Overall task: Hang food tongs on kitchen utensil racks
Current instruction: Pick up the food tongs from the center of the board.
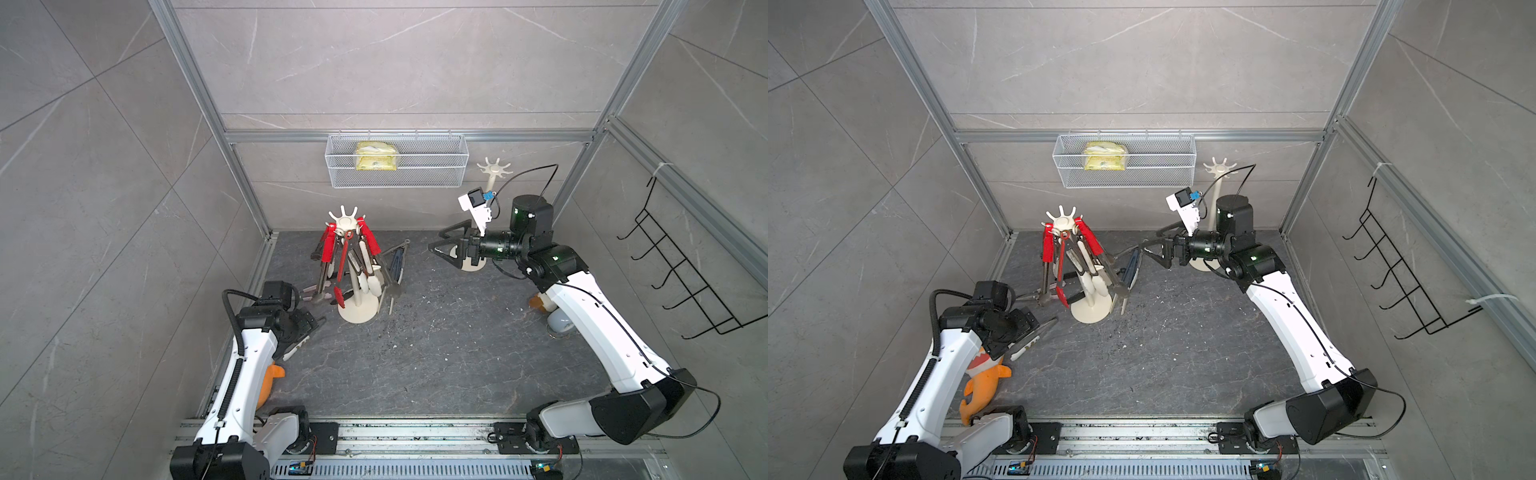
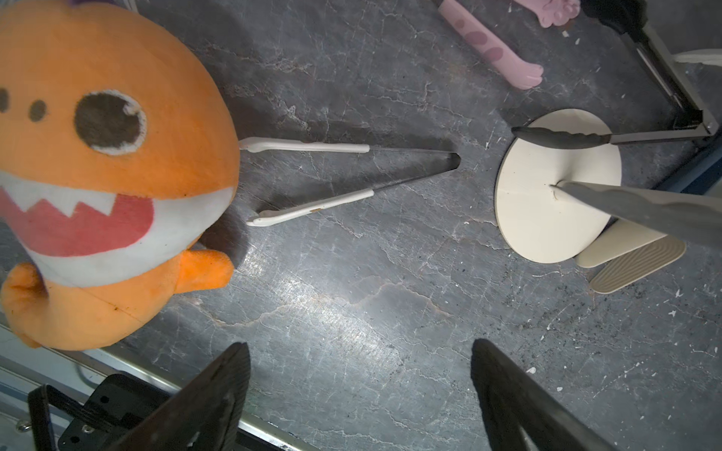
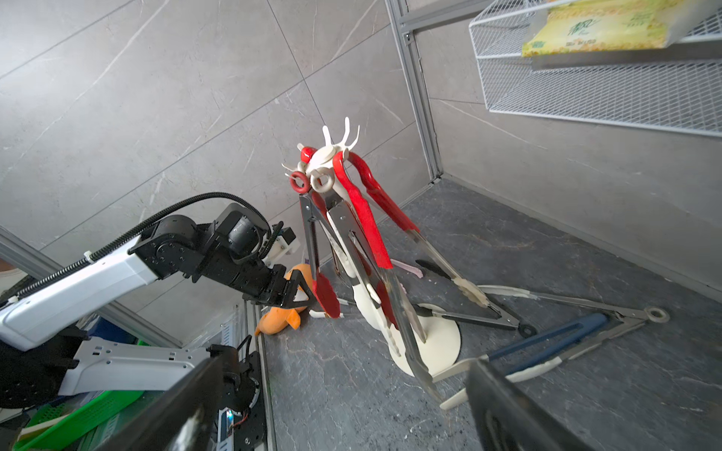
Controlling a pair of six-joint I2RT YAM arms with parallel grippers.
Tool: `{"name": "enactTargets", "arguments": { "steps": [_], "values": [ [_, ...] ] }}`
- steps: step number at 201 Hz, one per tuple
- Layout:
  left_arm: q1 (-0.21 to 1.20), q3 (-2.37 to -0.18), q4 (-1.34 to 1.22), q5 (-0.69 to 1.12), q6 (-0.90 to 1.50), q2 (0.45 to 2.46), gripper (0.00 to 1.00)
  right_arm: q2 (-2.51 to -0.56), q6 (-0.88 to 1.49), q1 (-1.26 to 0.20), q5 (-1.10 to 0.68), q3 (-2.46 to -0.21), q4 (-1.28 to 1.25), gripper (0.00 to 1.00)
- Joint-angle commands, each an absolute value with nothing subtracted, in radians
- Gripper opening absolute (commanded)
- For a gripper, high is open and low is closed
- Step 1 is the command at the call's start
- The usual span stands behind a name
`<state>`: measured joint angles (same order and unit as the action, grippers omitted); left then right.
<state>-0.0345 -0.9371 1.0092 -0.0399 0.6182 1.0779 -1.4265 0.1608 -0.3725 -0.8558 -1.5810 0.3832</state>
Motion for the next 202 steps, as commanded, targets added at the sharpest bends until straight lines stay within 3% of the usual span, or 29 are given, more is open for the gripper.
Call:
{"name": "enactTargets", "arguments": {
  "steps": [1,39,88,202],
  "values": [
    [-0.060,-0.917,0.979,-0.002,0.516,1.116,0.83,-1.406,0.137,-0.379,-0.865,-1.579,0.400,1.00],
    [-0.070,-0.890,0.924,0.005,0.477,1.209,0.72,-1.416,0.141,-0.378,-0.877,-1.579,0.397,1.00],
    [-0.073,-0.912,0.899,-0.051,0.413,1.343,0.71,-1.396,0.138,-0.378,-0.882,-1.555,0.395,1.00],
    [-0.081,-1.035,0.865,-0.035,0.310,1.638,0.57,-1.358,0.116,-0.379,-0.885,-1.531,0.411,1.00]
  ]
}}
